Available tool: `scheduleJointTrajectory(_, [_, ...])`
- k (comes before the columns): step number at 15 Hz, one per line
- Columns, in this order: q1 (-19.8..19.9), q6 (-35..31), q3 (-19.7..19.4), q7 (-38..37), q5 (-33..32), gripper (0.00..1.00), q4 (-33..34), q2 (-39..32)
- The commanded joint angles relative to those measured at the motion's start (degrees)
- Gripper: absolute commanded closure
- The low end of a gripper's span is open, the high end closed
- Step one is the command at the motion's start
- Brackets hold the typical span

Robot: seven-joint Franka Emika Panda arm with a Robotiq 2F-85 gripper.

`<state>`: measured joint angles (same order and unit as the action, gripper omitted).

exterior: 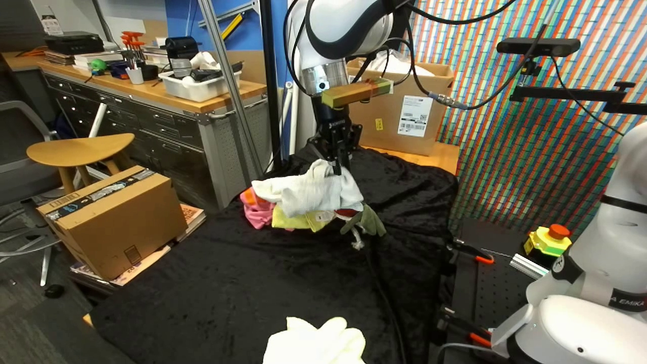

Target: Pile the things on the table onto the pink shirt

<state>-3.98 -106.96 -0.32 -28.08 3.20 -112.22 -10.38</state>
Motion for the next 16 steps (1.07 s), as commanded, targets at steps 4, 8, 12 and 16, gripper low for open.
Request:
scheduleJointTrajectory(4, [-0.01,-0.44,0.44,-1.58,1.23,0.19,-2.27,1.85])
scheduleJointTrajectory(8, [-0.56,-0.24,0.99,-2.14,1.14,0.00,-3.14,2.54])
scheduleJointTrajectory(12, [-2.63,-0.44,3.93,-0.89,2.40,0.00,-4.95,4.82])
scheduleJointTrajectory(16, [-5.18,-2.77,8.24,6.02,7.60,0.00,-5.59,5.38])
